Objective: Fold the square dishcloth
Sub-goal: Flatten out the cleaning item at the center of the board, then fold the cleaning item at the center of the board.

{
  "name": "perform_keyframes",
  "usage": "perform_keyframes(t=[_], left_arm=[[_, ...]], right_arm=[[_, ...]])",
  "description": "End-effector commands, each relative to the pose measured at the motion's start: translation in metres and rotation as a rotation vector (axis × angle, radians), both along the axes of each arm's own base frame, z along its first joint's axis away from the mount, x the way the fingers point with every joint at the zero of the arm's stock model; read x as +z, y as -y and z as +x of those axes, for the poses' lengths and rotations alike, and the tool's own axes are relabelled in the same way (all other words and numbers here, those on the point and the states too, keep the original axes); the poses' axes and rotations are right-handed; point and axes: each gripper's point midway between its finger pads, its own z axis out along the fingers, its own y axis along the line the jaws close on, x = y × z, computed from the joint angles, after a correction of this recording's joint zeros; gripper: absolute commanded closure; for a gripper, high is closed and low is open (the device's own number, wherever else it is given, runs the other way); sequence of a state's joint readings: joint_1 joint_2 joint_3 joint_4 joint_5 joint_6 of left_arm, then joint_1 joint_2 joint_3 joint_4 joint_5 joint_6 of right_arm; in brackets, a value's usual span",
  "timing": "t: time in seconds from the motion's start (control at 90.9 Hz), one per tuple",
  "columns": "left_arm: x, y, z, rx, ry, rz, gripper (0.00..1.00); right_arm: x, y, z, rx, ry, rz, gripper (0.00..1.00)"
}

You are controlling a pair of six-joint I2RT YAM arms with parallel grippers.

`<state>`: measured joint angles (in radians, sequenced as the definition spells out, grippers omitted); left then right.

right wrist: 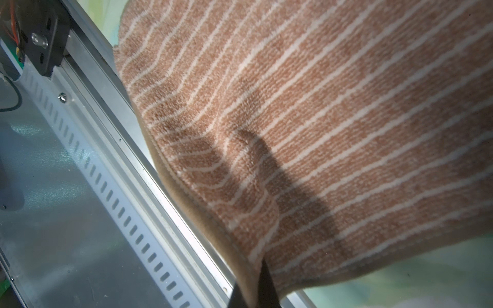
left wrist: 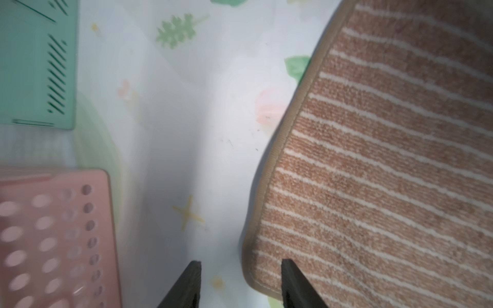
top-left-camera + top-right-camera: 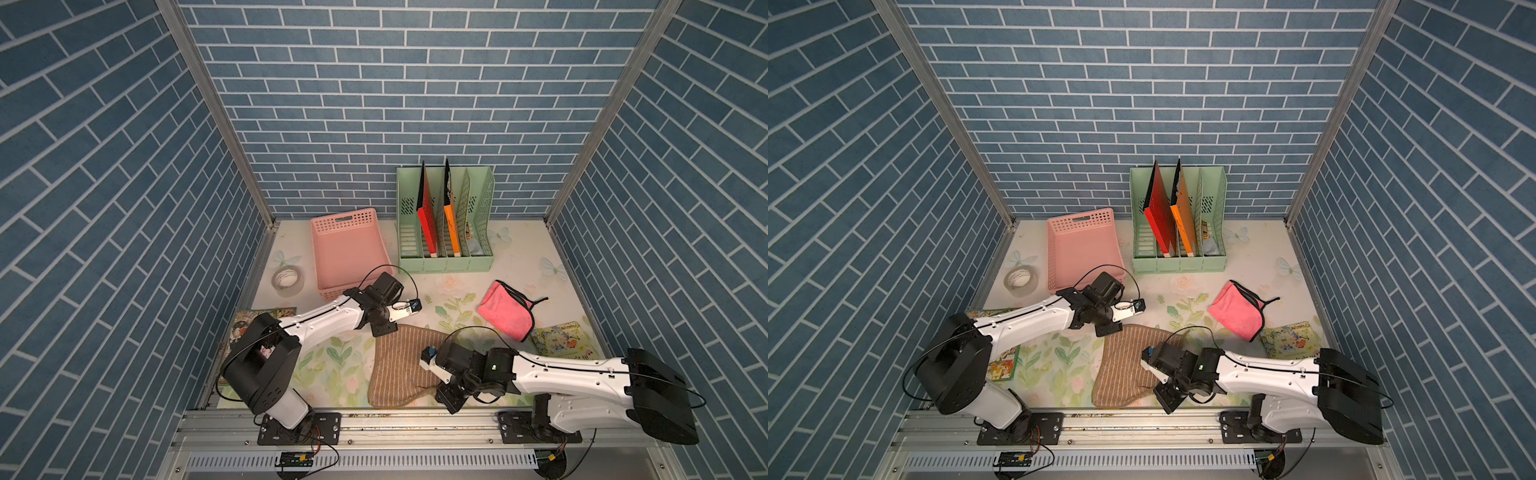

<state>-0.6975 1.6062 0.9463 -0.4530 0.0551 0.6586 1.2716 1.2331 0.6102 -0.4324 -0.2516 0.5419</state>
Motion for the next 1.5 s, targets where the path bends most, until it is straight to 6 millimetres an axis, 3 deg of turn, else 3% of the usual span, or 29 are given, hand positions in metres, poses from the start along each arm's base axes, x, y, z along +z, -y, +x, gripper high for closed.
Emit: perform_keyframes(t=[0.0,0.231,0.341,0.429,0.561,0.671,0.825,0.902,0.99,1.254,1.485], left_arm=[[-0.027,-0.021,-0.007,0.014,-0.032,0.108,0.48],[-0.033,-0.052,0.028,0.045,0.126,0.280,0.51],[-0.017,-0.063,0.048,0.071,0.216,0.300,0.51],[0.004,-0.047,0.042,0.042,0.199,0.207,0.47],[0.046,-0.026,0.020,-0.029,0.165,0.059,0.37],[0.059,-0.024,-0.032,-0.132,-0.011,-0.023,0.34],[0.041,-0.038,-0.128,-0.270,-0.348,-0.047,0.45],[0.025,-0.049,-0.157,-0.326,-0.414,0.011,0.52],[0.014,-0.051,-0.169,-0.357,-0.432,0.041,0.56],[-0.014,-0.040,-0.202,-0.454,-0.457,0.092,0.57],[-0.034,-0.044,-0.194,-0.446,-0.373,0.152,0.60]], right_arm=[[-0.001,0.001,-0.002,0.018,0.005,0.005,1.00],[0.000,-0.003,0.002,0.017,0.017,0.014,1.00],[0.002,-0.007,0.006,0.024,0.024,0.019,1.00],[0.003,-0.011,0.013,0.024,0.034,0.023,1.00],[0.007,-0.021,0.020,0.032,0.042,0.044,1.00],[0.008,-0.025,0.027,0.025,0.038,0.056,1.00],[0.007,-0.024,0.038,-0.006,0.019,0.077,1.00],[0.006,-0.023,0.045,-0.031,0.000,0.092,1.00],[0.005,-0.022,0.049,-0.052,-0.022,0.105,1.00],[0.003,-0.016,0.050,-0.075,-0.054,0.117,1.00],[0.003,-0.009,0.051,-0.102,-0.067,0.123,1.00]])
